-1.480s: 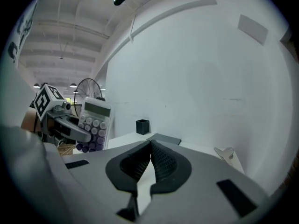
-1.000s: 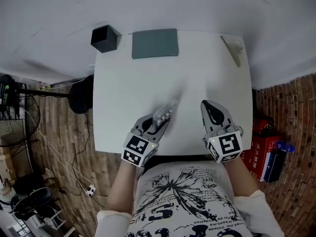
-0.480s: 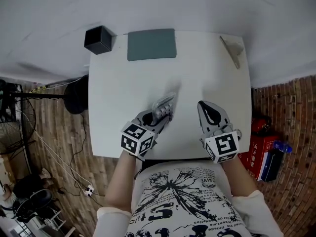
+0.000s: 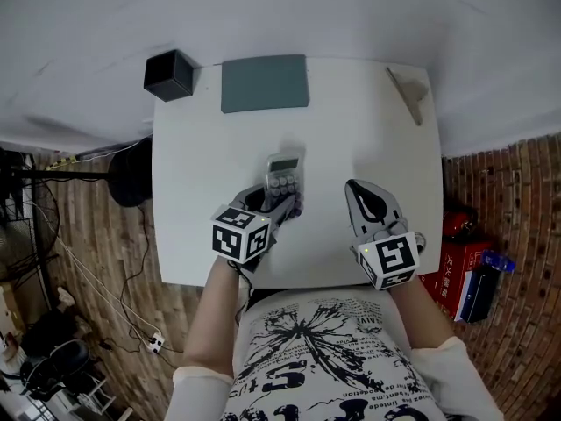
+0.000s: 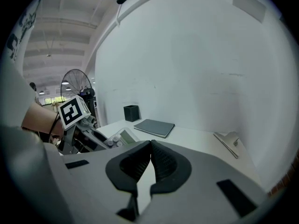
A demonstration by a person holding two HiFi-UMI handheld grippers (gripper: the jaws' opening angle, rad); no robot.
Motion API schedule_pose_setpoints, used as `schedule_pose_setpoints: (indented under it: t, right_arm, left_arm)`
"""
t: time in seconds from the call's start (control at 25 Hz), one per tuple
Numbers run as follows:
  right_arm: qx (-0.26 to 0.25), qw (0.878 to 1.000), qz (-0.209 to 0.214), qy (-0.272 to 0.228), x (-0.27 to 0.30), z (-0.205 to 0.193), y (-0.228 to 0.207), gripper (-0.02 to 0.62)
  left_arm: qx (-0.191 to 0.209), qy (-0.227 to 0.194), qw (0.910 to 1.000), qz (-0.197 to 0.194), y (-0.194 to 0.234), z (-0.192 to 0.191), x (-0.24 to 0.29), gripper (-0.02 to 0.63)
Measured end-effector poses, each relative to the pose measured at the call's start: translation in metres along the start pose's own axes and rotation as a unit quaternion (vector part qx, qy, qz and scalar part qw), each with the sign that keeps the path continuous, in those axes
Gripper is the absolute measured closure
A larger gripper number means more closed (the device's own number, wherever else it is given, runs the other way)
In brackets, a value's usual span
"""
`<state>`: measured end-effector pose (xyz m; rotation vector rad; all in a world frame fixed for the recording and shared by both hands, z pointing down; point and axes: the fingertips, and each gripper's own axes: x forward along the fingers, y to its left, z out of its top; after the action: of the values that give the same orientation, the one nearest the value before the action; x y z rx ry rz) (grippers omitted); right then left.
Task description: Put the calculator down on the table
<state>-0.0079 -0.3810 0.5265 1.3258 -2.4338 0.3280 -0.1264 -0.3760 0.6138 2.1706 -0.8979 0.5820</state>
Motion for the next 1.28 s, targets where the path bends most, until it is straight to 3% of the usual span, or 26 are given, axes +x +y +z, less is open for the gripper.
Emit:
schedule_pose_setpoints:
  t: [0.56, 0.68, 0.8, 1.0, 1.28]
  right_arm:
    - [-0.001, 1.0, -0.012, 0.006, 0.002, 0.0, 0.001, 0.58]
    - [-0.002, 1.0, -0.015, 0.007, 0.002, 0.001, 0.002, 0.58]
    - [-0.002, 1.0, -0.023, 0.004, -0.002, 0.004, 0.003, 0.58]
    - [-0.005, 0.999, -0.039, -0.01, -0.014, 0.018, 0.013, 0.58]
    - [-0.014, 0.997, -0.063, -0.045, -0.044, 0.052, 0.033, 0.58]
  left_arm:
    - [-0.048, 0.002, 0.9986, 0.023, 0.025, -0.01, 0.003, 0.35]
    - [-0.035, -0.017, 0.9982, 0.045, 0.034, -0.003, -0.004, 0.347]
    - [-0.025, -0.042, 0.998, 0.04, 0.03, 0.007, -0.015, 0.347]
    - [0.041, -0.069, 0.9951, 0.058, 0.02, 0.029, -0.047, 0.348]
    - [0.091, -0.139, 0.9833, 0.074, -0.002, 0.066, -0.117, 0.442]
